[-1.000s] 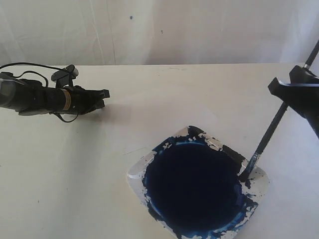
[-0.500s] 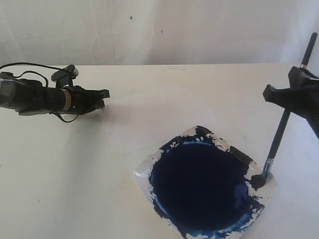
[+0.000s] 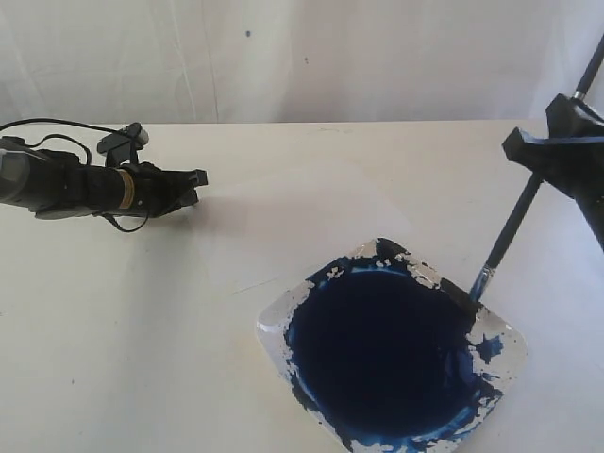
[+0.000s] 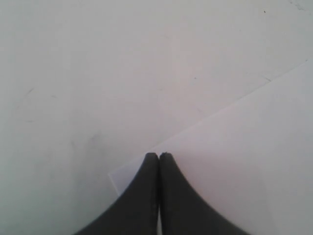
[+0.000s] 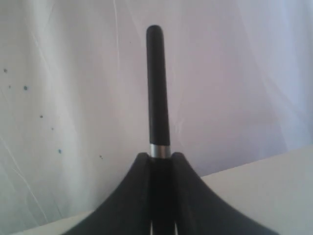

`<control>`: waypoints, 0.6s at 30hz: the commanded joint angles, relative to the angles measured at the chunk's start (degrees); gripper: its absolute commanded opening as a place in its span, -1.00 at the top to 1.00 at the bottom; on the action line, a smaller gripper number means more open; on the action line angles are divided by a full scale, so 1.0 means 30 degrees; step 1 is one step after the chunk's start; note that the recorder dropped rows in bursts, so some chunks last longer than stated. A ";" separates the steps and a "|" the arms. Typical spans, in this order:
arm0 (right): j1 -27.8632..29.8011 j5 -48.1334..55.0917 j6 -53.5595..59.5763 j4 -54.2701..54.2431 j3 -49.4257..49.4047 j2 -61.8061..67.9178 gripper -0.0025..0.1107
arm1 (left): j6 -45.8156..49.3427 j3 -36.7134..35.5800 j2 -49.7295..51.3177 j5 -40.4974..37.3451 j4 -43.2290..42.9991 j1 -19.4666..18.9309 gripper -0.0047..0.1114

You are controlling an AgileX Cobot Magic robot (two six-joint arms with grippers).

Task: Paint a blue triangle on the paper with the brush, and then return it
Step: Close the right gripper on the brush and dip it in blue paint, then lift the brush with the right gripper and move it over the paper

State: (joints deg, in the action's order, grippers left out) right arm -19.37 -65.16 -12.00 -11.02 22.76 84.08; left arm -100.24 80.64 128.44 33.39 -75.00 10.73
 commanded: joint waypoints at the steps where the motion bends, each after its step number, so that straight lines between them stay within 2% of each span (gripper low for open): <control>1: -0.0012 -0.0680 -0.2483 0.0512 0.0756 -0.0007 0.96 | -0.0008 0.0036 0.0024 -0.0026 -0.0161 0.0069 0.92; 5: -0.0012 -0.0046 -0.4106 0.1820 0.1952 0.0032 0.96 | 0.0035 0.0036 0.0024 -0.0064 -0.0240 0.0069 0.92; 10: -0.0012 0.2413 -0.5671 0.3001 0.5176 0.1197 0.96 | 0.0068 0.0036 0.0024 -0.0064 -0.0498 0.0069 0.92; 15: -0.0090 0.2732 -0.9474 0.4934 0.9098 0.4254 0.96 | 0.0864 0.0036 0.0024 -0.0351 -0.0455 0.0069 0.92; 18: -0.0090 0.2732 -1.0512 0.6373 1.1538 0.6681 0.96 | 0.0864 0.0036 0.0024 -0.0351 -0.0455 0.0069 0.92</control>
State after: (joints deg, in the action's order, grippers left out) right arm -19.56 -57.46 -39.76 3.51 51.69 98.47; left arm -98.23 80.64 128.44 33.39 -75.49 10.73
